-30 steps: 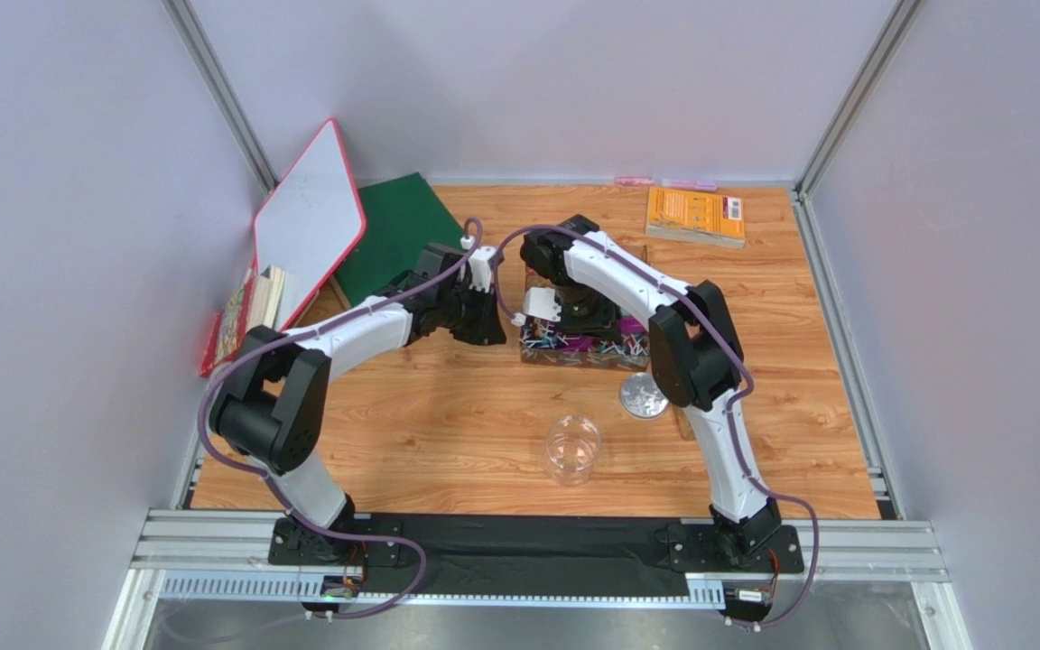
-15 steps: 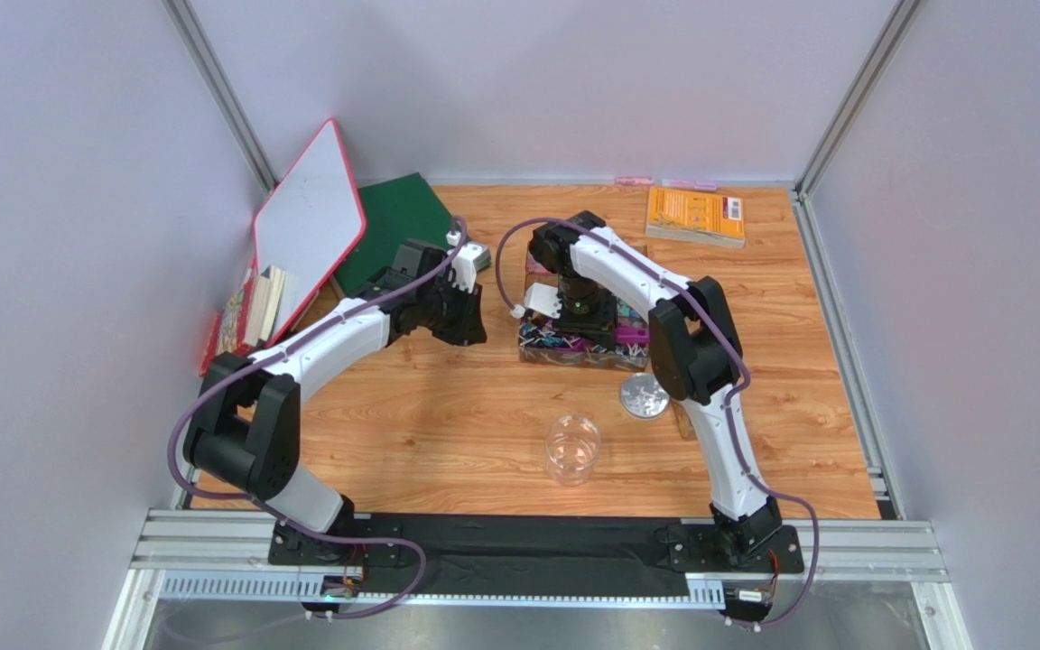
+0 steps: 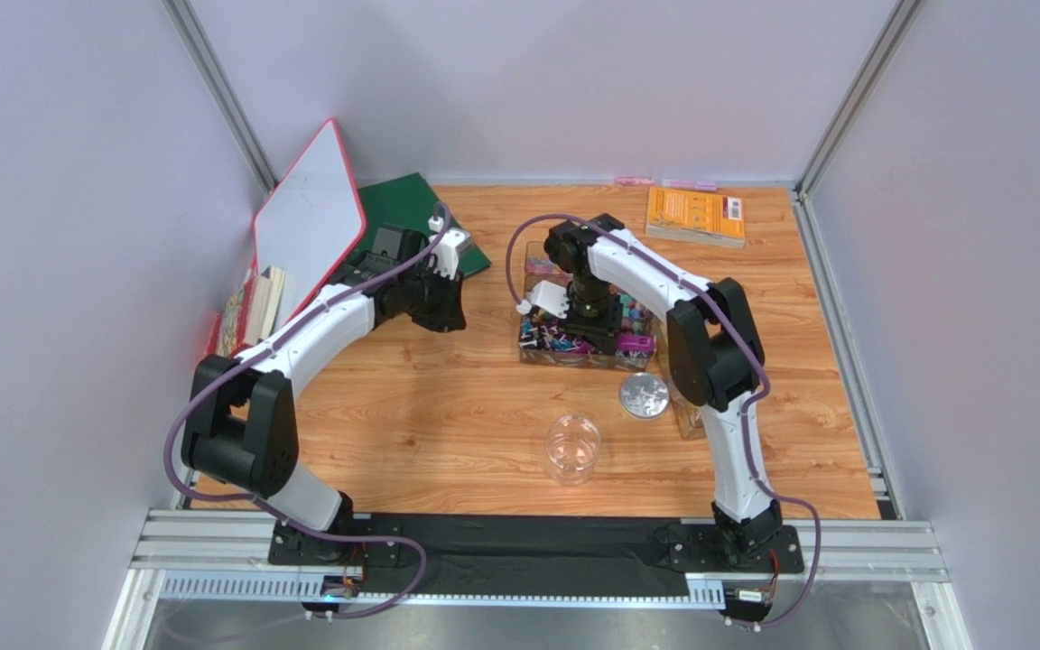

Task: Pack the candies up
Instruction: Scoop the fake candies from the storage box.

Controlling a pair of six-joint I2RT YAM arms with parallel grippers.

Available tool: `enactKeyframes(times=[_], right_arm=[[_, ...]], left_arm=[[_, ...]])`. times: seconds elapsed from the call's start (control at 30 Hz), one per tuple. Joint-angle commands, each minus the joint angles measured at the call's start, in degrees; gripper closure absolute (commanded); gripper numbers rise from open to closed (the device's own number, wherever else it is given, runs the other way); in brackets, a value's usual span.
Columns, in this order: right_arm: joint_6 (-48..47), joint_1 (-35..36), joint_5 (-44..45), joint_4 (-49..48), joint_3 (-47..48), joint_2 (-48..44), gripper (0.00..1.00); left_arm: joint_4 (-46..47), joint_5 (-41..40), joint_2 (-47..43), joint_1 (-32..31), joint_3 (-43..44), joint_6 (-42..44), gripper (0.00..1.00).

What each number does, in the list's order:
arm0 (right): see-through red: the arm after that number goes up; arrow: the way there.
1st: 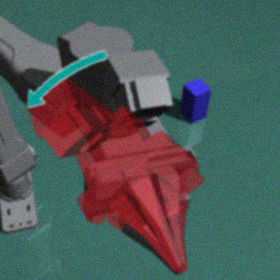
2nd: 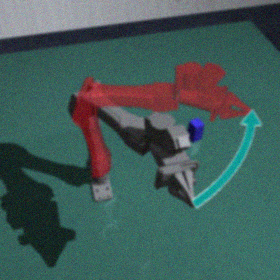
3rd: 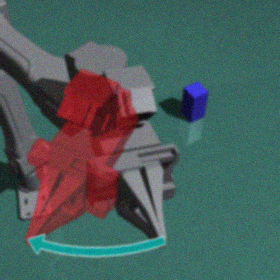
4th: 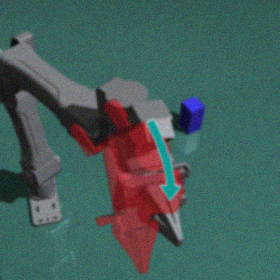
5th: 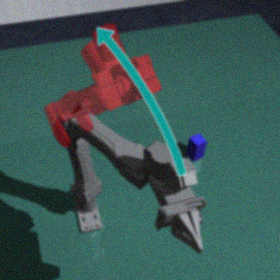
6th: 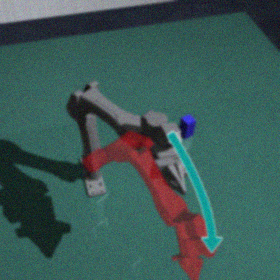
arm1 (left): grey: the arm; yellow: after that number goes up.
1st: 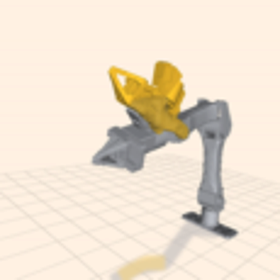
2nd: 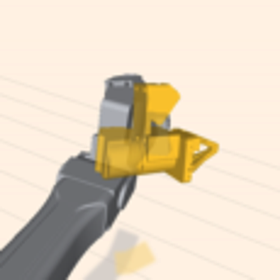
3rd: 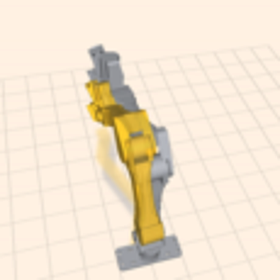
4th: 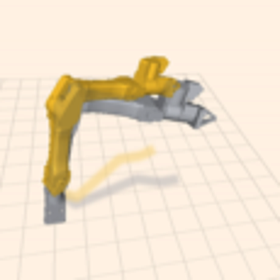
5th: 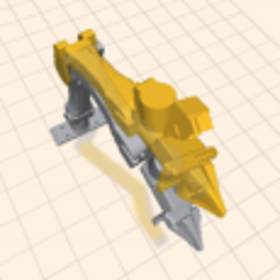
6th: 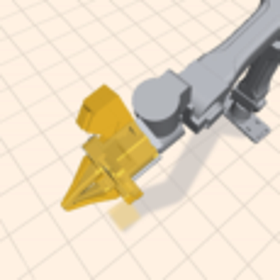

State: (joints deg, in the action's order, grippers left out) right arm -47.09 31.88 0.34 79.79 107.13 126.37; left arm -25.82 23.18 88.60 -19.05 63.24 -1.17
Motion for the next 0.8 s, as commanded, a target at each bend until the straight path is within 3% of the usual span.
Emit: enactKeyframes(times=[0.0, 0.37, 0.77], right_arm=[[-0.19, 0.38, -8.68, -2.68, -6.57, -5.16, 1.0], [1.47, -2.96, -14.83, -17.28, -14.4, -13.16, 1.0], [3.76, -4.63, -15.98, -23.18, -18.8, -18.17, 1.0]], left_arm=[[-1.86, -0.86, -0.09, 0.68, 4.08, 4.5, 0.78], [-5.2, 1.6, 4.56, 0.68, 10.75, 9.78, 0.77], [-8.98, 2.31, 10.19, 0.77, 18.93, 11.01, 0.77]])
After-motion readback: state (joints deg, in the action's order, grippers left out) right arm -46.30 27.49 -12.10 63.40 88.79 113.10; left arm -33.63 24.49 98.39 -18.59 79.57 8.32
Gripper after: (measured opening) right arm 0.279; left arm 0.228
